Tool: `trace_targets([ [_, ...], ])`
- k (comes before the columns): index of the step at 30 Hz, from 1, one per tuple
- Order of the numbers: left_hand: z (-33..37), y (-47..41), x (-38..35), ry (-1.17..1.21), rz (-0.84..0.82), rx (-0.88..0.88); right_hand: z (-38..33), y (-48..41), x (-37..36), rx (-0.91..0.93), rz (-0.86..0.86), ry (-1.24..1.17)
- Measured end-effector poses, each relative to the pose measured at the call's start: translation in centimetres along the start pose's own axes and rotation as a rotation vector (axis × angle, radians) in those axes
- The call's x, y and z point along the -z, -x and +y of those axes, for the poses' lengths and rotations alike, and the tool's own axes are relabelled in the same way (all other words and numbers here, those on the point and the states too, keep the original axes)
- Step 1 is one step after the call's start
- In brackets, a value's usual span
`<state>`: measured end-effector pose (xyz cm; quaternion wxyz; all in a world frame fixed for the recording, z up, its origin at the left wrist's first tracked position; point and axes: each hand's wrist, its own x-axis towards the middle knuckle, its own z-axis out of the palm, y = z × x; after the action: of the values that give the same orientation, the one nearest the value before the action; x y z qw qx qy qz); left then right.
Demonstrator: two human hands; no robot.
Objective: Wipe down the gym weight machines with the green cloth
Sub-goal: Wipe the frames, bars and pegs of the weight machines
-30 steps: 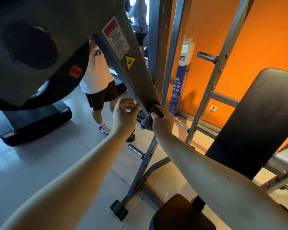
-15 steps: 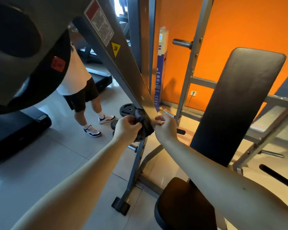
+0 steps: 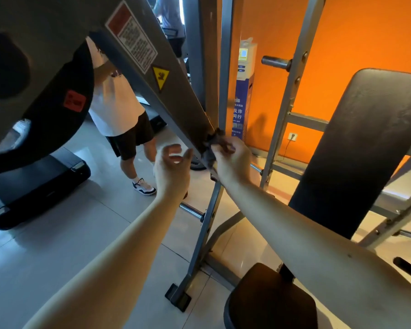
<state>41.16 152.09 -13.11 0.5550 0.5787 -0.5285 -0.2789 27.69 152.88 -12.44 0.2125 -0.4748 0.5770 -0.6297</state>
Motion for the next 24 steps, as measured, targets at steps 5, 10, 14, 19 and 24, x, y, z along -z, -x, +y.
trace_targets([
  [5, 1.1, -0.8, -0.6, 0.077, 0.127, -0.077, 0.3, 0.3, -3.4, 0.286, 0.009, 0.013],
  [10, 0.4, -1.0, -1.5, 0.079, 0.164, -0.102, 6.0, -1.6, -3.3, -0.164, 0.039, 0.134],
  [14, -0.1, -1.2, -2.4, 0.123, 0.166, -0.155, 3.8, -1.1, -3.8, -0.073, 0.048, 0.057],
  [19, -0.4, -1.2, -2.6, 0.152, 0.17, -0.235, 2.9, -0.5, -4.2, 0.076, 0.009, -0.124],
  [24, -0.1, -1.5, -3.0, 0.131, 0.194, -0.233, 5.5, -3.7, -3.2, -0.228, 0.057, 0.016],
])
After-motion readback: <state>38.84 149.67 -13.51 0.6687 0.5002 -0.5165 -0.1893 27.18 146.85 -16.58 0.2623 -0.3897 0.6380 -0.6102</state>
